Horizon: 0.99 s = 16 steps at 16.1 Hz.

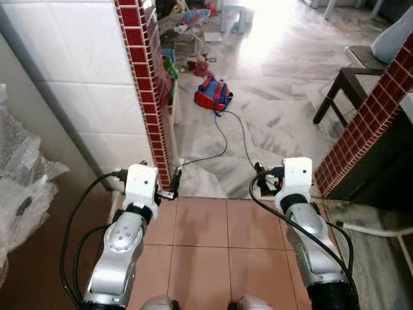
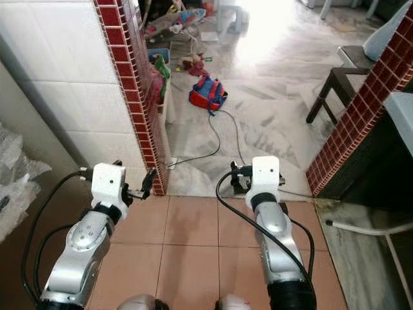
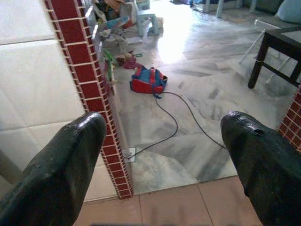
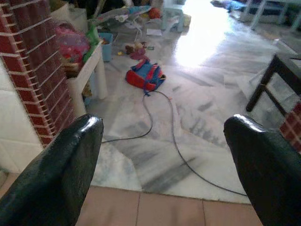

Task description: Restocking fridge

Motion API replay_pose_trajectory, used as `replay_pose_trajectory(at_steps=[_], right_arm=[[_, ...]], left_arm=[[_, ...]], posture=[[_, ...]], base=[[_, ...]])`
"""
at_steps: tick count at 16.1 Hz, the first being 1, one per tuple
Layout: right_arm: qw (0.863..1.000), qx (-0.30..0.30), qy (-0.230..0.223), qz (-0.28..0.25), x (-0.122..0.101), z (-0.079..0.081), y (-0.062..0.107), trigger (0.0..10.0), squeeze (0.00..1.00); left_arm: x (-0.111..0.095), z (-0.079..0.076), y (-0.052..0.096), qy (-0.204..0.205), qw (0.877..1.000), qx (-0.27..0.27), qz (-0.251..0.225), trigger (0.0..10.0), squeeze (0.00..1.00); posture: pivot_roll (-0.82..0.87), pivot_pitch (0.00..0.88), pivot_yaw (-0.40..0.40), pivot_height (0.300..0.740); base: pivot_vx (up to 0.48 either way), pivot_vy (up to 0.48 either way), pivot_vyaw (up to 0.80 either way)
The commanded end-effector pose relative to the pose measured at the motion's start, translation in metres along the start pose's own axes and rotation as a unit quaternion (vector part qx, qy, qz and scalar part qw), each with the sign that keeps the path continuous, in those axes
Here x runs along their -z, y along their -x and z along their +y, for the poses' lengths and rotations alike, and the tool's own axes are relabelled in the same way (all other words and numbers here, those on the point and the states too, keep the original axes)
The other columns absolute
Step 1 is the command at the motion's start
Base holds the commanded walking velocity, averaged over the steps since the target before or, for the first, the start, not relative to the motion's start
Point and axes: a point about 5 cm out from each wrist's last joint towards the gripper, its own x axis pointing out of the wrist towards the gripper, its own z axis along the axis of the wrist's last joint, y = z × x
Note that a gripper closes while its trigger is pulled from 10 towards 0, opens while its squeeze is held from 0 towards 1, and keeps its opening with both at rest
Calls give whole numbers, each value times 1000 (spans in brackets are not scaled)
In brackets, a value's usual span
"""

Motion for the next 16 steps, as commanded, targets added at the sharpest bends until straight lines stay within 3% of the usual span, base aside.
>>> replay_pose_trajectory(at_steps=[1,3,10,16], right_arm=[[1000,7,-2,0,-2,-4,-2,10000,0],[1000,13,-1,-2,-3,-5,-4,10000,0],[1000,21,2,0,-3,-7,-4,10000,0],[1000,29,7,-2,-2,-9,-4,10000,0]], left_arm=[[-1,-1,-2,2,1000,5,-2,10000,0],[-2,-1,-2,2,1000,3,-2,10000,0],[-1,-3,-3,1,1000,4,-1,10000,0],[-1,-3,-3,3,1000,6,-1,10000,0]], posture=[[-10,24,19,740],[-9,21,20,740],[-11,22,18,740],[-12,24,17,740]], base=[[0,0,-788],[0,0,-788],[297,0,-683],[349,0,0]])
